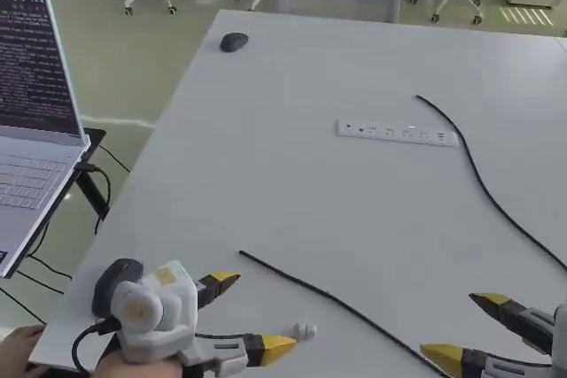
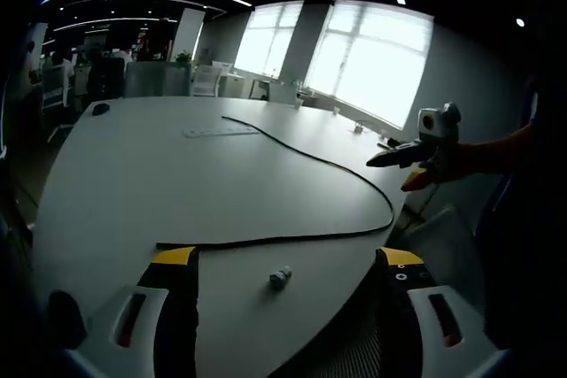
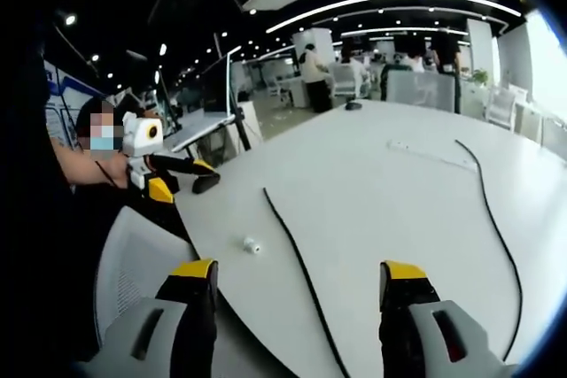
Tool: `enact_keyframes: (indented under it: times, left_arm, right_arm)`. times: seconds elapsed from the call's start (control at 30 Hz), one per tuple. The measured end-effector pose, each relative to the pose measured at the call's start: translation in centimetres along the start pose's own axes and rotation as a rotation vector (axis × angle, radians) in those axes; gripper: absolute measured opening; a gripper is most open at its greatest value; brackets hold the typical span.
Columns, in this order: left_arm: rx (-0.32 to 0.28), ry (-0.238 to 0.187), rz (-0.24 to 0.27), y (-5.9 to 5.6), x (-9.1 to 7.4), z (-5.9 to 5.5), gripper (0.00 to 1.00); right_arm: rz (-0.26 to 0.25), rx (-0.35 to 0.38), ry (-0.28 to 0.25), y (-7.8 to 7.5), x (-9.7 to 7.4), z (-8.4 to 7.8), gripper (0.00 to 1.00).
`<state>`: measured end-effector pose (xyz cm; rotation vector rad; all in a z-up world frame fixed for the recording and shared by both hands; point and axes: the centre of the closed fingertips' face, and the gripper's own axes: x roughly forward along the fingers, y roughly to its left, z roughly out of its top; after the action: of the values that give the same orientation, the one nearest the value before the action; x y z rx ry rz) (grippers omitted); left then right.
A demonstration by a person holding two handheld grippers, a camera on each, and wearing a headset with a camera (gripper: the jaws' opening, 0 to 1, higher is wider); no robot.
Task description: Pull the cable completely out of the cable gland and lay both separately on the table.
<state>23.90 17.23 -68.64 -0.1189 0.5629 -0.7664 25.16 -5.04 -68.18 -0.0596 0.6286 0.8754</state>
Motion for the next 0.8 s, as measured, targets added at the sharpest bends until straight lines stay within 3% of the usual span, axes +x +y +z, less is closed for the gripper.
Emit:
enact_keyframes:
  times: [0.13, 0.3, 0.5, 0.67, 0.8]
  left_arm:
    - [-0.002, 0.01, 0.007, 0.0, -0.6, -0.3, 0.88]
    - [-0.014, 0.022, 0.02, 0.4, -1.2, -0.8, 0.93]
    - [-0.002, 0.042, 0.022, 0.3, -1.5, -1.4, 0.99]
    - [-0.009, 0.05, 0.016, -0.2, -1.6, -1.6, 0.99]
    - [-0.008, 0.057, 0.016, -0.2, -1.8, -1.8, 0.99]
  right_arm:
    - [-0.006, 0.035, 0.005, 0.4, -0.4, -1.4, 0.78]
    - [-0.02, 0.029, 0.08, 0.9, -0.5, -4.0, 0.81]
    - [-0.02, 0.065, 0.066, 1.2, -1.0, -4.2, 0.84]
    - [-0.016, 0.095, 0.049, 1.3, -1.1, -4.1, 0.99]
    - [-0.021, 0.109, 0.035, 1.1, -1.1, -4.0, 0.99]
